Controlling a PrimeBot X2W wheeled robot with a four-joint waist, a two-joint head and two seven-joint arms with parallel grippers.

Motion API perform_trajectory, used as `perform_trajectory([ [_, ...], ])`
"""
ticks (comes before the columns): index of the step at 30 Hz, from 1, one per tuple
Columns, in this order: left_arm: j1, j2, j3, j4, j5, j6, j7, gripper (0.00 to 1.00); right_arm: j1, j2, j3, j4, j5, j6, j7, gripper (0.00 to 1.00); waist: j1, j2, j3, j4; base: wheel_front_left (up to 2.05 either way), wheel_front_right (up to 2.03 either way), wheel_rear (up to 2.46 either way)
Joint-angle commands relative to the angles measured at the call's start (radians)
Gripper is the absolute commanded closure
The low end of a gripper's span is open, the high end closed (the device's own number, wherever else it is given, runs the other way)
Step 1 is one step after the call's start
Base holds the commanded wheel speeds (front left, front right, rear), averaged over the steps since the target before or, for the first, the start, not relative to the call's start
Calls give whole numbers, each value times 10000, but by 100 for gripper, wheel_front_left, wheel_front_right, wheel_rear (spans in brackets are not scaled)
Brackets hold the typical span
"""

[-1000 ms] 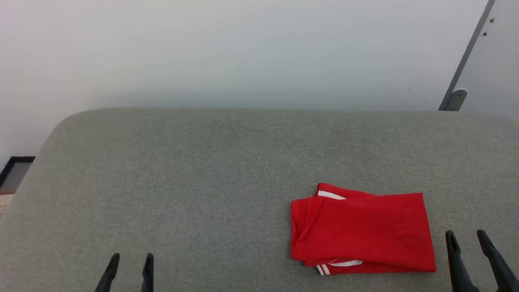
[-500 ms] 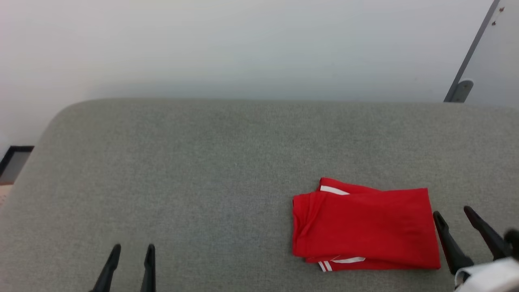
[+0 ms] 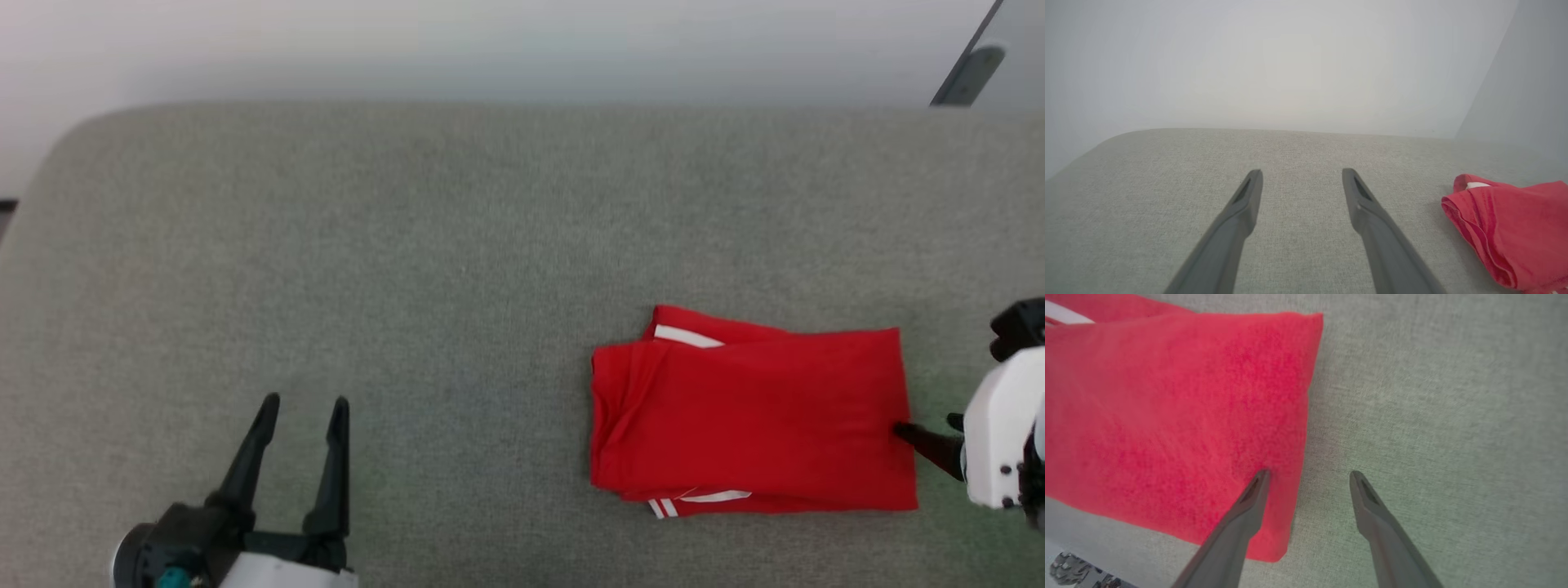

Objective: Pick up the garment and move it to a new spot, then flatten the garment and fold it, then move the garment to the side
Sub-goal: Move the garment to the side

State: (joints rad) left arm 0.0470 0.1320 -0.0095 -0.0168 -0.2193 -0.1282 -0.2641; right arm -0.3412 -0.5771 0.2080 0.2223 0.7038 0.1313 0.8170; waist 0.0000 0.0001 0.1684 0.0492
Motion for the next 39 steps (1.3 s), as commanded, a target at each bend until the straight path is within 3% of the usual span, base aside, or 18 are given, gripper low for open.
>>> perform_trajectory([
  [1, -272, 39, -91, 65, -51, -38, 7, 0, -394, 106, 62, 183, 271, -14, 509, 0, 0, -1, 611, 90, 0, 0, 0],
  [7, -835, 33, -359, 207, -55, -38, 7, 0, -800, 454, 332, 755, 426, -13, 1221, 0, 0, -1, 1119, 280, 0, 0, 0],
  [11, -1160, 21, -408, 277, 112, -38, 7, 0, -716, 637, 536, 976, 297, -14, 1087, 0, 0, -1, 1310, 338, 0, 0, 0],
  [12, -1214, 33, -437, 292, 169, -38, 7, 0, -712, 673, 594, 973, 292, -14, 1012, 23, 0, -1, 1341, 329, 0, 0, 0],
  [14, -1348, 31, -462, 225, 218, -38, 7, 0, -708, 769, 573, 967, 422, -14, 780, 84, 0, -1, 1374, 299, 0, 0, 0],
  [15, -1376, 40, -479, 173, 252, -38, 7, 0, -692, 816, 540, 961, 528, -14, 682, 100, 0, -1, 1381, 266, 0, 0, 0],
  [22, -1539, 215, -604, -75, 547, -38, 7, 0, -710, 597, -40, 800, 775, -24, -67, 100, 0, -1, 1382, -180, 0, 0, 0],
  [30, -2497, 676, -1173, -535, 464, -32, 7, 0, -704, 172, -1833, 706, 916, -16, -1248, 100, 0, -1, 1855, -1304, 0, 0, 0],
  [39, -5234, 1921, -2764, -247, 547, -32, 7, 0, -1139, -149, -3949, 1833, 371, -14, -2843, 100, 0, -1, 3095, -2664, 0, 0, 0],
])
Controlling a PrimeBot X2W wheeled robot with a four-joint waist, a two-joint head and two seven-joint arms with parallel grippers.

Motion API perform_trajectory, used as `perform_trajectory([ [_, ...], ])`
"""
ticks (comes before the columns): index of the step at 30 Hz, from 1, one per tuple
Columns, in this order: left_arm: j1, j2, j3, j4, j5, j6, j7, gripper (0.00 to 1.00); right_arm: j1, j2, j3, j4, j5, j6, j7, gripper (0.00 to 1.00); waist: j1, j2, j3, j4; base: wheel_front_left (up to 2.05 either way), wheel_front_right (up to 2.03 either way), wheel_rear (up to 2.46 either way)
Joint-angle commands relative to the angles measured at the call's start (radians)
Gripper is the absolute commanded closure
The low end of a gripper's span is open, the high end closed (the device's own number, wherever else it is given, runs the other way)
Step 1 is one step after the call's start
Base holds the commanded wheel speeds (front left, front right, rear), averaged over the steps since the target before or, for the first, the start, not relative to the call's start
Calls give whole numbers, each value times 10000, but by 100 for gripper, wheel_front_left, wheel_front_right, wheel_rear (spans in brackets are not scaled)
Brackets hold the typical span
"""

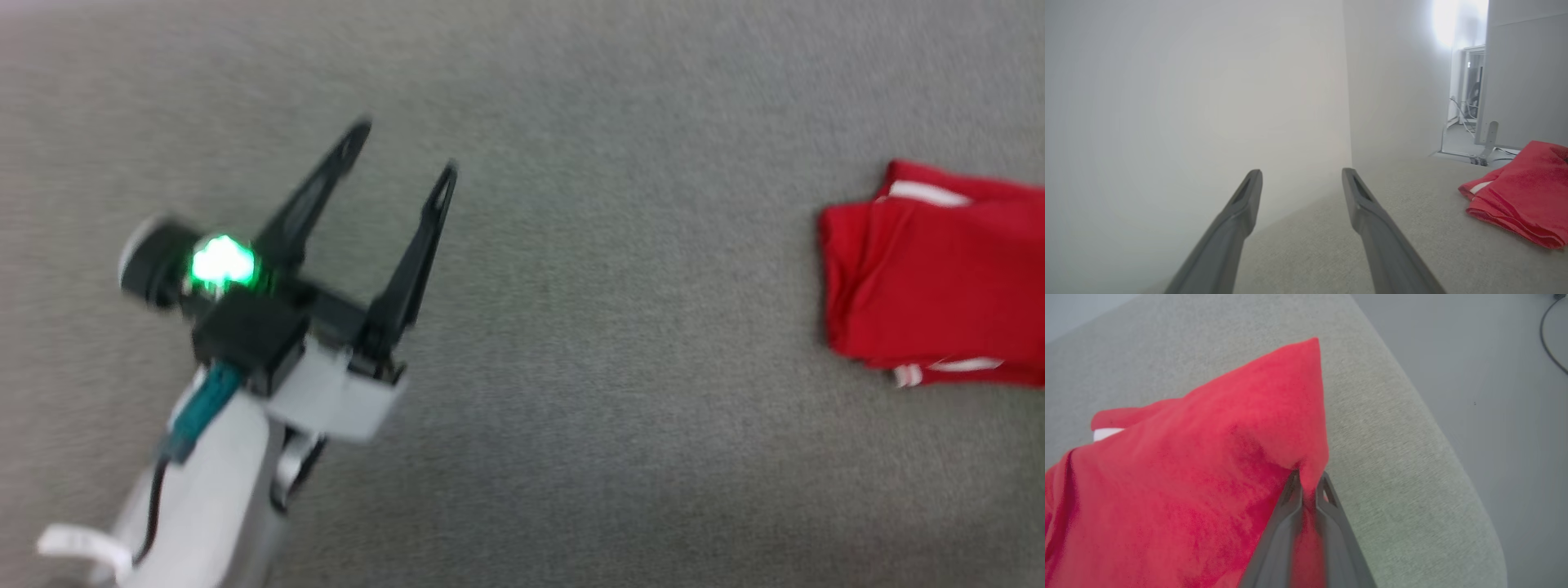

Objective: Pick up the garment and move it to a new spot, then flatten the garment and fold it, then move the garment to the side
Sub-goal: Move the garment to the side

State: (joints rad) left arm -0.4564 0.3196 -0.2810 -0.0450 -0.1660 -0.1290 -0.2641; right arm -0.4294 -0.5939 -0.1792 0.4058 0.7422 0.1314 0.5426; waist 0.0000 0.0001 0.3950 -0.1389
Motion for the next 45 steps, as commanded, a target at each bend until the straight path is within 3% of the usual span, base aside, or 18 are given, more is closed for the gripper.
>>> perform_trajectory([
  [1, -558, 179, -216, 97, -22, -25, 9, 0, -410, 20, -163, 116, -101, -16, -276, 100, 0, -1, 1011, -905, 0, 0, 0],
  [7, -2500, 835, -1268, 487, -112, -25, 9, 0, -1695, 87, -535, 829, -1138, -16, -1321, 100, 0, -1, 1871, -1340, 0, 0, 0],
  [16, -4491, 1474, -2098, 823, -399, -25, 9, 0, -3948, -119, -526, 3121, -2336, -16, -2627, 100, 0, -1, 2643, -1593, 0, 0, 0],
  [28, -4946, 1606, -2416, 1108, -542, -25, 7, 0, -5294, 355, 666, 5384, -2572, -16, -4045, 100, 0, -1, 2900, -1578, 0, 0, 0],
  [29, -4908, 1623, -2376, 1137, -569, -25, 7, 0, -5336, 400, 777, 5463, -2515, -16, -4145, 85, 0, -1, 2885, -1565, 0, 0, 0],
  [30, -4859, 1626, -2349, 1165, -594, -25, 7, 0, -5367, 370, 888, 5507, -2528, -16, -4269, 52, 0, -1, 2859, -1552, 0, 0, 0],
  [31, -4801, 1611, -2344, 1184, -598, -25, 9, 0, -5389, 297, 982, 5572, -2554, -16, -4394, 0, 0, -1, 2815, -1530, 0, 0, 0],
  [39, -3866, 1085, -1771, 1344, -575, 12, 9, 0, -5180, -143, 2235, 5409, -2212, -16, -4951, 0, 0, -1, 1912, -1179, 0, 0, 0],
  [45, -2556, 401, -1107, 1462, -572, 64, 7, 0, -4546, -176, 3804, 4632, -1948, -16, -4940, 0, 0, -1, 900, -624, 0, 0, 0],
])
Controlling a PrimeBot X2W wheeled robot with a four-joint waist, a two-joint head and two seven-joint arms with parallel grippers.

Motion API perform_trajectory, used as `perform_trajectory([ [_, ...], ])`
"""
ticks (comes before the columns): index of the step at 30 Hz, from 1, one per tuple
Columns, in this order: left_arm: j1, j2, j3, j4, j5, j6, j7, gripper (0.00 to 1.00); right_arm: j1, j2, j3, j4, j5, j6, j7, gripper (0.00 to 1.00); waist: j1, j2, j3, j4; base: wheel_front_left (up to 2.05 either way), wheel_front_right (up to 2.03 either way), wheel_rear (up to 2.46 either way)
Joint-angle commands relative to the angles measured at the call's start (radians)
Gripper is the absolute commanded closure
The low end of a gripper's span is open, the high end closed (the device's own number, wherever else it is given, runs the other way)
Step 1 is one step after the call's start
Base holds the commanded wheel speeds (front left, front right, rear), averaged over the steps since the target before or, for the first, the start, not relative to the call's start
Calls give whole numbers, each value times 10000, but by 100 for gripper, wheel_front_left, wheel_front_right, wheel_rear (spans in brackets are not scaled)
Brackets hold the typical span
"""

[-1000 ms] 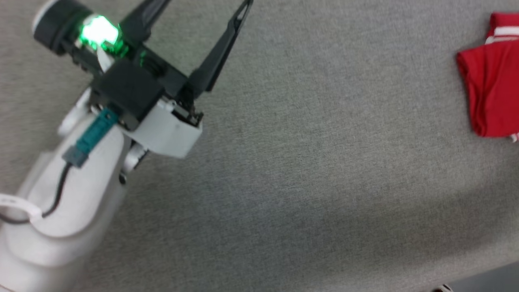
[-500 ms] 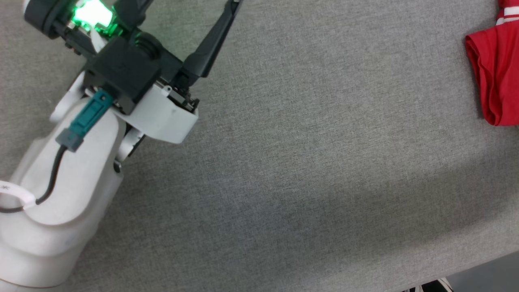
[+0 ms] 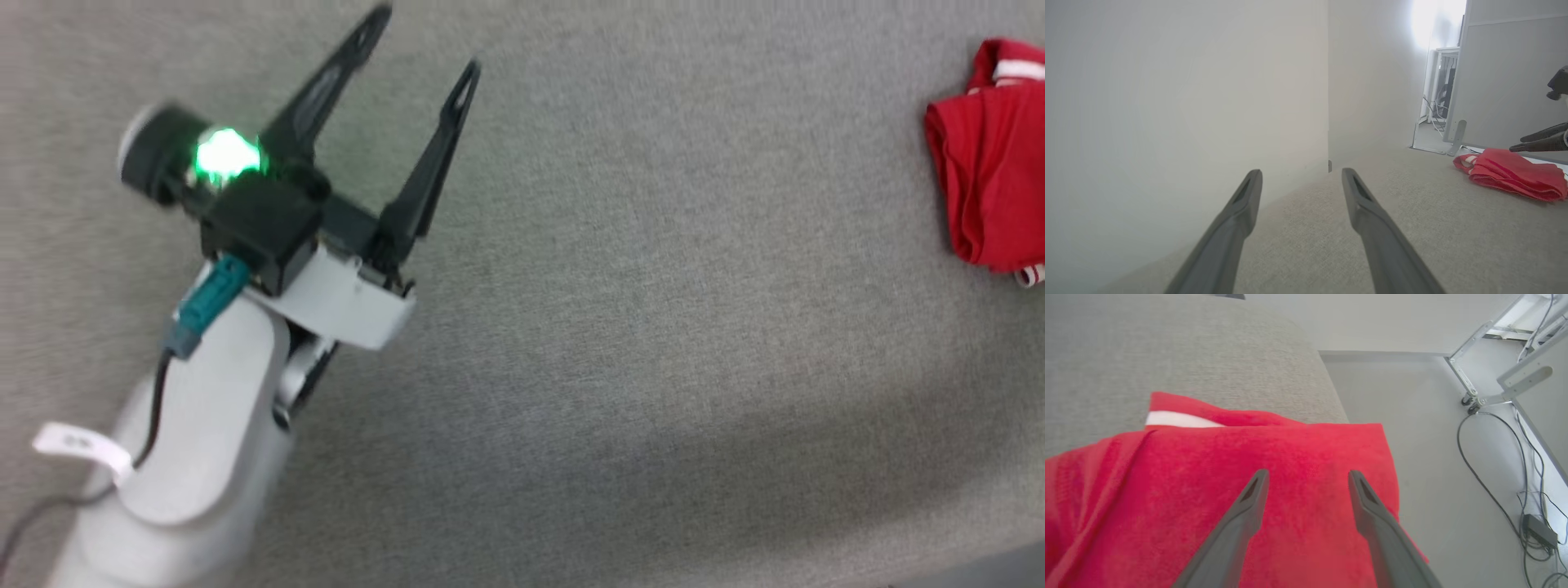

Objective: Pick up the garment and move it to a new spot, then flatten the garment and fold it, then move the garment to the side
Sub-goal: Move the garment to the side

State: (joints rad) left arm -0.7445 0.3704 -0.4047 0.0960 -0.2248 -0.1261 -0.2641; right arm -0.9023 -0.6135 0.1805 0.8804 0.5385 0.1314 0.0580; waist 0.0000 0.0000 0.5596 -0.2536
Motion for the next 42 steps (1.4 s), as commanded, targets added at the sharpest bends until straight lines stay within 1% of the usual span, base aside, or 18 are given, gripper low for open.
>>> perform_trajectory([
  [1, 608, -230, 281, 90, 10, 46, 9, 0, 317, 79, 494, -289, 135, -16, -144, 0, 0, 0, -925, 622, 0, 0, 0],
  [6, 2107, -882, 1071, 323, -80, 19, 7, 0, 1173, 301, 1735, -894, 447, -16, -663, 0, 0, 0, -1980, 1306, 0, 0, 0],
  [11, 3549, -1310, 1892, 514, 45, -18, 7, 0, 2016, 623, 2540, -1221, 663, -17, -1467, 0, 0, 0, -2894, 1912, 0, 0, 0],
  [14, 4253, -1520, 2276, 734, 80, -43, 8, 0, 2502, 879, 2729, -1146, 835, -17, -2008, 0, 0, 0, -3381, 2285, 0, 0, 0],
  [18, 5020, -1761, 2648, 1031, 141, -49, 8, 0, 3118, 1287, 2669, -901, 1129, -17, -2736, 0, 0, 0, -4048, 2676, 0, 0, 0],
  [23, 5980, -1946, 3014, 1212, -19, -56, 8, 0, 4069, 1731, 2703, -1019, 1422, -17, -3123, 0, 0, 0, -4965, 3082, 0, 0, 0],
  [26, 6365, -1971, 3107, 1215, -36, -58, 8, 0, 4424, 1838, 2589, -1199, 1569, -17, -3184, 0, 0, 0, -5279, 3181, 0, 0, 0],
  [29, 6840, -1985, 3273, 1096, -25, -59, 8, 0, 4874, 1972, 2232, -1691, 1704, -17, -3229, 0, 0, 0, -5587, 3276, 0, 0, 0],
  [32, 7158, -1989, 3434, 906, -40, -60, 9, 0, 5333, 2007, 1756, -2561, 1314, -17, -3230, 0, 0, 0, -5665, 3337, 0, 0, 0],
  [42, 7835, -1914, 3806, 591, -129, -59, 8, 0, 7078, 2659, -80, -4946, -145, -17, -3236, 0, 0, 0, -5879, 3389, 0, 0, 0],
])
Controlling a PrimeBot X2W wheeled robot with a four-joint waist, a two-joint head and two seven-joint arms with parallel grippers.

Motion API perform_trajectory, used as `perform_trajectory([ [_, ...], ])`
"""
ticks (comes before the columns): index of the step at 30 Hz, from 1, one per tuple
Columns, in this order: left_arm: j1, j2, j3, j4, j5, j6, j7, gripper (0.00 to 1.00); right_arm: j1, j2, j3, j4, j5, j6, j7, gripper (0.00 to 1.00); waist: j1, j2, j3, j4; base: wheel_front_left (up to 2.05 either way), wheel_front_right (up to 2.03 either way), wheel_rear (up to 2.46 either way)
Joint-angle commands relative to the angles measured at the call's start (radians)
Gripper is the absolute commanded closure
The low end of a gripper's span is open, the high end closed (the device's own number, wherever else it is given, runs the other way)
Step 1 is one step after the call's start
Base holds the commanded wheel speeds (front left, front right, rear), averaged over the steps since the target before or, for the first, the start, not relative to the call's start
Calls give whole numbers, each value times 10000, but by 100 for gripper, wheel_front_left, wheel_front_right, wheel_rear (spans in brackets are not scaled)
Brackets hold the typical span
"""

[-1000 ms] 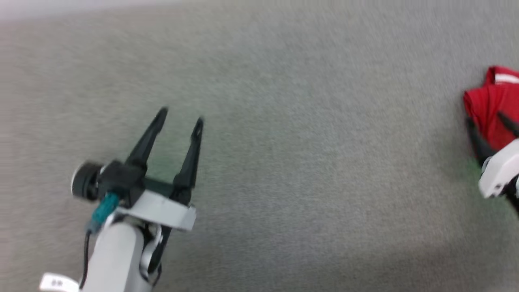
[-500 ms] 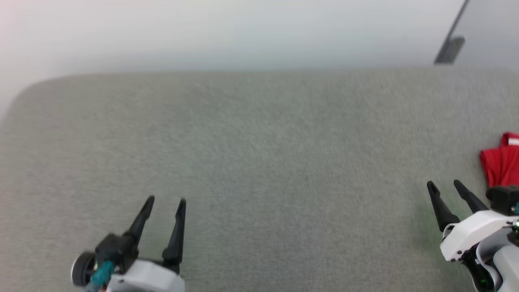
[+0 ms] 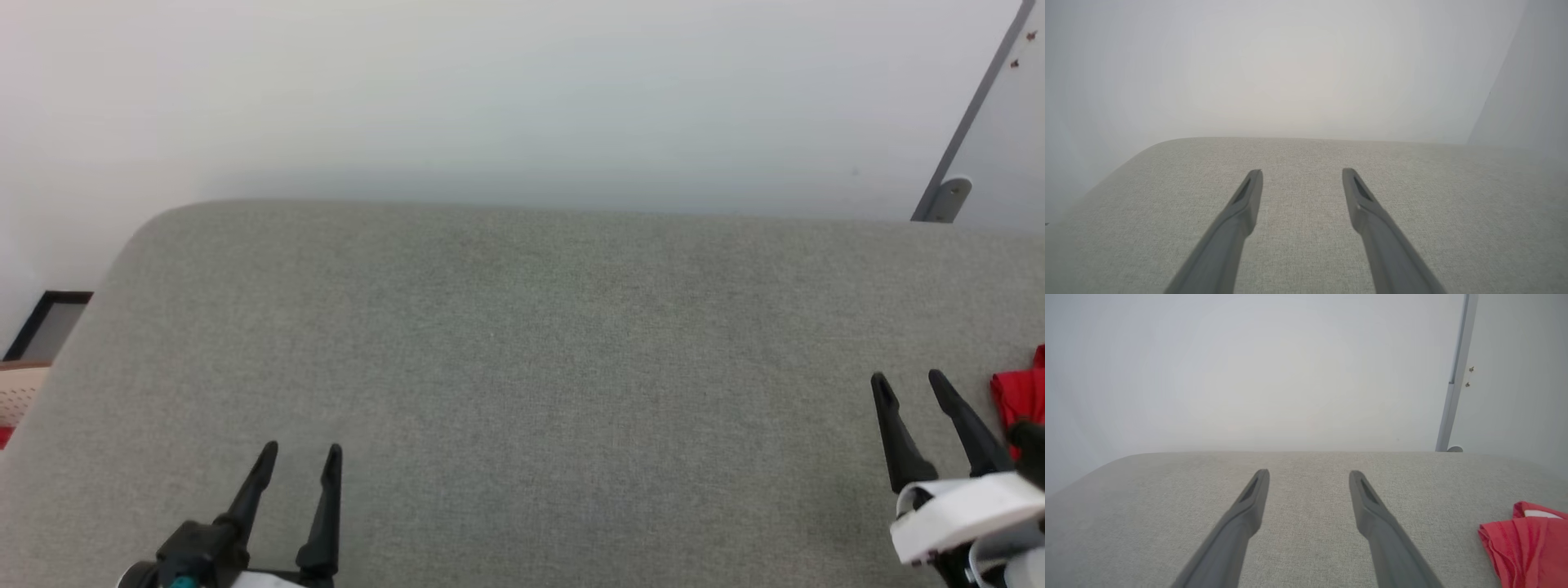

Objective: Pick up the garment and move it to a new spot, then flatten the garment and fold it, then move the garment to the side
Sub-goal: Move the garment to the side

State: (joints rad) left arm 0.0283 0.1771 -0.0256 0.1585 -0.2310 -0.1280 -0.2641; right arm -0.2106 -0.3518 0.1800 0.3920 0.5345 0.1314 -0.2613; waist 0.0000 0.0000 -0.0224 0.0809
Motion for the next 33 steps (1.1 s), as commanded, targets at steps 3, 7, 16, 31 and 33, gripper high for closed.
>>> perform_trajectory([
  [3, 282, -39, 118, -177, -140, -41, 8, 0, 667, 184, -499, -614, -457, -17, -44, 0, 0, 0, -101, 54, 0, 0, 0],
  [7, 523, -20, 143, -389, -190, -41, 8, 0, 1346, 409, -926, -1324, -677, -17, -44, 0, 0, 0, -144, 82, 0, 0, 0],
  [16, 1265, 21, 329, -968, -190, -41, 8, 0, 2610, 789, -1674, -2876, -1007, -17, 359, 0, 0, 0, -250, 71, 0, 0, 0],
  [31, 1955, -233, 554, -1881, 147, -42, 8, 0, 3830, 1532, -2617, -4400, -1407, -17, 1048, 0, 0, 0, -279, 92, 0, 0, 0],
  [33, 1952, -236, 557, -1891, 163, -42, 8, 0, 3833, 1557, -2636, -4447, -1430, -17, 1089, 0, 0, 0, -283, 80, 0, 0, 0],
])
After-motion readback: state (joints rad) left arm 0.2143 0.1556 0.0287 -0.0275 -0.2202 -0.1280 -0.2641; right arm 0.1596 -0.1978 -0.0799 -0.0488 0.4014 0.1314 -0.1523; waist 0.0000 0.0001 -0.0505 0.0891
